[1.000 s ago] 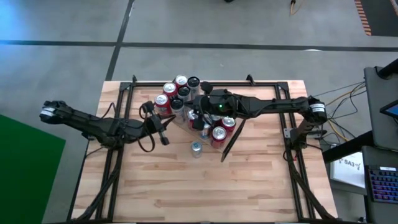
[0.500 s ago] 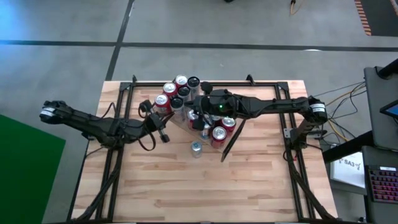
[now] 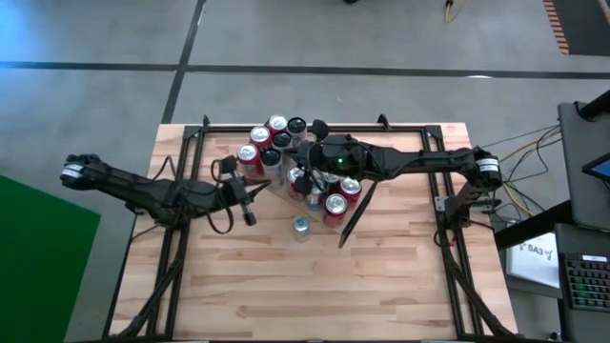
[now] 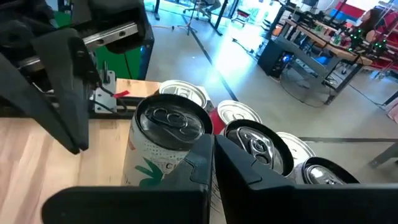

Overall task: Place canned beverage on shelf
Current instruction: Put the white/pink soda can on the shelf, align with the other white/pink soda cans

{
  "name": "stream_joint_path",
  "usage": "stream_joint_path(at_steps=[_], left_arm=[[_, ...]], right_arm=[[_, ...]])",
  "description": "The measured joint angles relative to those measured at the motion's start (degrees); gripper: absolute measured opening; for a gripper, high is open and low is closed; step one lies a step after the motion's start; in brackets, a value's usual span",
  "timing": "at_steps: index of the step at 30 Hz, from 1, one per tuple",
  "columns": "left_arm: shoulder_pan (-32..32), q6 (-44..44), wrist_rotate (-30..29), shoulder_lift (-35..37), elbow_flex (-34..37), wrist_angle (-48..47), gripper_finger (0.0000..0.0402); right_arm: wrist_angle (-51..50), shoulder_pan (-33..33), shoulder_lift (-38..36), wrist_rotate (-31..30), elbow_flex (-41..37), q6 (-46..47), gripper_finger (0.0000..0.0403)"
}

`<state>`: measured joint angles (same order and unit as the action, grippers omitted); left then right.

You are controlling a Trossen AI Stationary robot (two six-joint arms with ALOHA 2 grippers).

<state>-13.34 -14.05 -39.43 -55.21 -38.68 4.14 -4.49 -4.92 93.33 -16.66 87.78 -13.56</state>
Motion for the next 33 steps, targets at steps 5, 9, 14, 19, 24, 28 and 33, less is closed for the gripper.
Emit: stream_joint_path(at_steps=[5, 9, 14, 19, 24, 28, 33], left_arm=[[-0.01, -0.37, 0.56, 1.94, -0.19, -0.14, 0.0001], [-0.01, -0.43, 0.65, 3.81, -0.19, -0.25, 0.0001], [-0.01, -1.25, 3.91, 5.38, -0.19, -0.47, 0.0001], [-0.01, -3.84, 5.08, 6.11, -0.19, 0.75, 0.0001], [-0.01, -6.04, 5.02, 7.76, -0.82, 0.95, 0.0001], [0.08, -8.42, 4.87, 9.21, -1.06, 1.06, 0.0001], [0.3, -9.69, 3.77, 9.87, -1.06, 1.04, 0.0001]], right_arm=[[-0.15, 0.03, -0.03, 0.08, 0.05, 1.98, 0.0009], [-0.05, 0.03, -0.17, 0.08, 0.05, 2.51, 0.0009], [-0.02, 0.01, -1.05, 0.08, 0.05, 4.76, 0.0009], [0.17, -0.13, -2.03, 0.1, 0.11, 7.57, 0.0009], [0.3, -0.55, -1.76, 0.12, 1.0, 7.64, 0.0009], [0.41, -0.56, -0.26, 0.3, 3.48, 6.9, 0.0009], [-1.17, -0.49, 0.95, 0.58, 4.53, 6.91, 0.0009]])
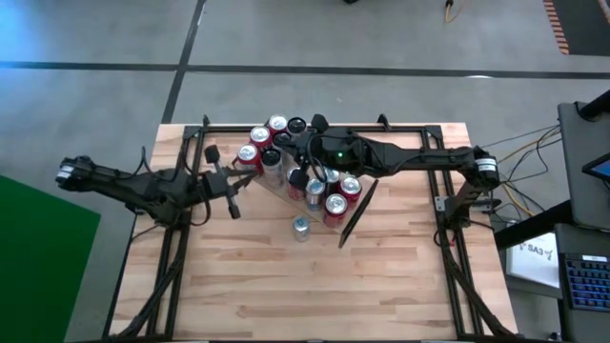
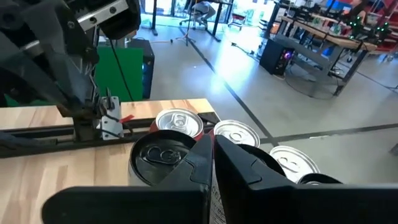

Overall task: Place canned beverage on shelf
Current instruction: Put the white/pink soda can on the shelf, align with the other white/pink soda cans

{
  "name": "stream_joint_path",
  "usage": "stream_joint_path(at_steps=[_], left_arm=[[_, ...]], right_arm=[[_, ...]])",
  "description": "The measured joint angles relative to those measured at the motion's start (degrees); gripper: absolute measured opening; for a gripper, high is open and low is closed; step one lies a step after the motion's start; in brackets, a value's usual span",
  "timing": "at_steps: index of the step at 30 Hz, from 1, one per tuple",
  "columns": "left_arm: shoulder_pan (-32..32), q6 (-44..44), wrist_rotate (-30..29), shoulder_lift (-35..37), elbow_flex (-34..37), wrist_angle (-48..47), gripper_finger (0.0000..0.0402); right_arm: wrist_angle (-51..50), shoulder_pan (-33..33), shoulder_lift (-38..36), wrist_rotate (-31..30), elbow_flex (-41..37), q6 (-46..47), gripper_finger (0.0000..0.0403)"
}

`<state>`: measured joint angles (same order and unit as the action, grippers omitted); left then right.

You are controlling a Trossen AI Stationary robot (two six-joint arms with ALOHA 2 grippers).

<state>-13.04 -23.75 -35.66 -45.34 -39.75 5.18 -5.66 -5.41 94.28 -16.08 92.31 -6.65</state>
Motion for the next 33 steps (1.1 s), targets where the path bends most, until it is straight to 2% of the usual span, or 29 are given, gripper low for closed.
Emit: stream_joint_path(at_steps=[6, 11, 15, 20, 22, 26, 33], left_arm=[[2.04, -3.33, 0.18, -0.25, 0.0, -0.01, 0.0001], [6.0, -6.74, 6.57, 0.05, -0.08, 0.87, 0.0001], [8.13, -7.08, 10.17, 0.84, -2.62, -6.2, 0.0], [9.46, -7.16, 18.57, 0.98, -6.21, -19.06, 0.0], [9.85, -7.39, 19.67, 1.27, -6.77, -20.97, 0.0], [10.73, -8.77, 21.63, 1.54, -6.7, -20.12, 0.0], [12.84, -9.83, 21.72, 0.46, -6.38, -16.36, 0.0]], right_arm=[[0.28, 0.22, 0.41, 0.12, 0.09, 1.35, 0.0009], [0.43, 0.44, 0.92, 2.68, 0.09, 2.35, 0.0009], [-0.19, 0.55, 1.09, 2.64, 0.11, 3.24, 0.0009], [-1.33, 0.77, 1.09, 2.58, 0.11, 4.32, 0.0009], [-1.57, 0.84, 1.09, 2.58, 0.11, 4.9, 0.0009], [-1.84, 1.05, 1.09, 2.56, 0.11, 5.38, 0.0009], [-1.85, 1.29, 1.33, 2.56, 0.09, 5.13, 0.0009]])
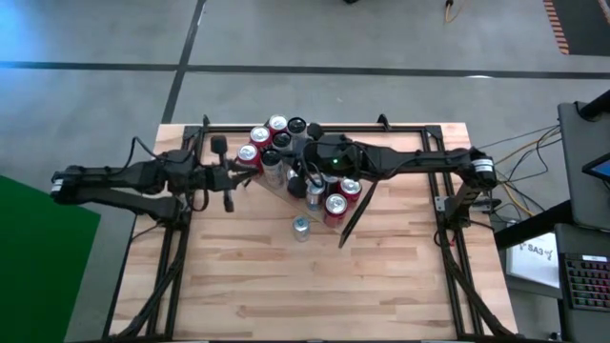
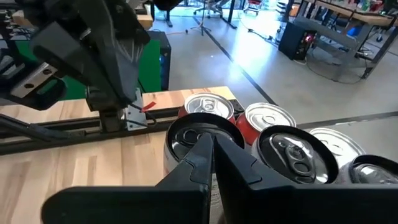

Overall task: Place canned beverage on shelf
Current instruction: Put the white/pink soda can on the shelf, align with the other white/pink soda cans

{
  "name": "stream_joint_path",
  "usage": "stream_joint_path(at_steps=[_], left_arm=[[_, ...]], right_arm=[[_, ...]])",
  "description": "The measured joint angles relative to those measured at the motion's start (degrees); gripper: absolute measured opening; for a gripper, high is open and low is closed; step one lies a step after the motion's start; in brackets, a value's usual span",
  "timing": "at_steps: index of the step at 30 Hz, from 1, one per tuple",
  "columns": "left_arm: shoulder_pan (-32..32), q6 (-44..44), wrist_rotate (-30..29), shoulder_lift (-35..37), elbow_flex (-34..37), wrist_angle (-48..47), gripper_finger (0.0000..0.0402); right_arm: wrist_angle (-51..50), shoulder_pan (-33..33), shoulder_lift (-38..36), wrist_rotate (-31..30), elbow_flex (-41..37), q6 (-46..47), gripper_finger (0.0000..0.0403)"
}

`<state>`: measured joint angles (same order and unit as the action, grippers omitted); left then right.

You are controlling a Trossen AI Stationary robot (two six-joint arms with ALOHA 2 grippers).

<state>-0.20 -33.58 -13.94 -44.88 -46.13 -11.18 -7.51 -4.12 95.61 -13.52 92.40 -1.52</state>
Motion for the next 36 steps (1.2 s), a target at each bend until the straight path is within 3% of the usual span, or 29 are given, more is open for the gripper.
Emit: stream_joint_path(at_steps=[14, 36], left_arm=[[3.44, 0.17, -0.02, -3.67, 0.02, 3.1, 0.0], [4.6, 1.33, -2.01, -3.81, 0.09, 3.03, 0.0]], right_arm=[[-1.21, 0.26, 0.61, -0.02, -0.04, -0.46, 0.0009], [-1.16, 1.16, 0.98, -0.03, -0.04, -1.02, 0.0009]])
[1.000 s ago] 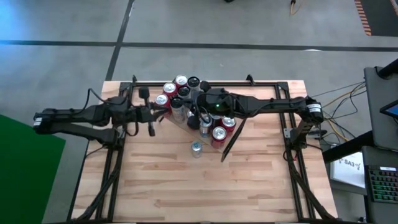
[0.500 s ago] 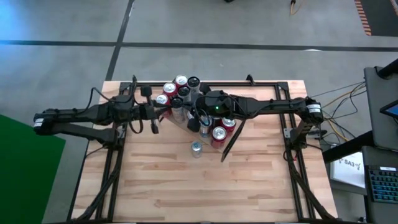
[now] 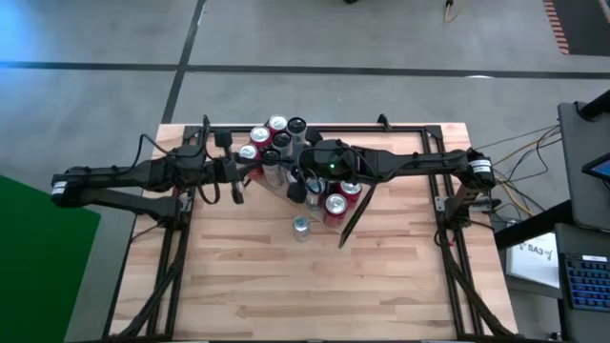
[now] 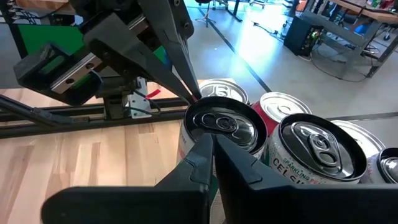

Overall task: Place canned beverage on shelf
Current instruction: Put the white/pink soda can on the shelf, align with the other white/pink soda cans

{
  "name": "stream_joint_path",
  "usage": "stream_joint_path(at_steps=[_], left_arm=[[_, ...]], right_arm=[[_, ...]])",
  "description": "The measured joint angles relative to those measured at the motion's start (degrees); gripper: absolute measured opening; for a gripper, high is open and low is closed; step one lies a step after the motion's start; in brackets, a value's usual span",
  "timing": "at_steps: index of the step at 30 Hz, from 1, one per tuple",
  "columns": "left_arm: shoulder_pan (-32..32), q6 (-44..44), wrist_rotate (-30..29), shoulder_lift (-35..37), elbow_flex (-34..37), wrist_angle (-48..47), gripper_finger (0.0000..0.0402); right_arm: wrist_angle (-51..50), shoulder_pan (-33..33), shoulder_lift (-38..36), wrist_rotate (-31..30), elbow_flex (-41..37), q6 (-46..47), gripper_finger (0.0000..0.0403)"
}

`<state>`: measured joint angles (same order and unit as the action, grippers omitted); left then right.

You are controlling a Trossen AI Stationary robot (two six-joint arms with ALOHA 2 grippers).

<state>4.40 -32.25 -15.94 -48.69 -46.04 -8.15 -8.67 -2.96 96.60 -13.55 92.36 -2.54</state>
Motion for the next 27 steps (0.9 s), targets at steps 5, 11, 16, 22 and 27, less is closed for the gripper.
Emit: stream_joint_path(at_steps=[5, 11, 16, 22, 27], left_arm=[[0.0, 0.02, -0.02, -0.09, 0.0, 0.0, 0.0], [0.0, 0.03, -0.07, -0.71, 0.0, 0.12, 0.0], [0.11, 0.22, -0.61, -0.64, 0.0, 0.1, 0.0], [0.13, 0.38, -2.03, -0.4, 0.0, -0.04, 0.0], [0.11, 0.81, -2.03, 0.23, -0.05, 0.04, 0.0]], right_arm=[[0.0, 0.24, 0.02, -0.03, 0.0, -0.01, 0.0009], [0.0, 0.42, 0.02, 0.01, 0.0, -0.01, 0.0009], [0.0, 0.58, 0.02, 0.01, 0.0, -0.01, 0.0009], [-0.02, 0.94, -0.03, 0.02, 0.0, -0.95, 0.0009], [0.52, 1.01, -0.86, -2.85, 0.0, -1.59, 0.0009]])
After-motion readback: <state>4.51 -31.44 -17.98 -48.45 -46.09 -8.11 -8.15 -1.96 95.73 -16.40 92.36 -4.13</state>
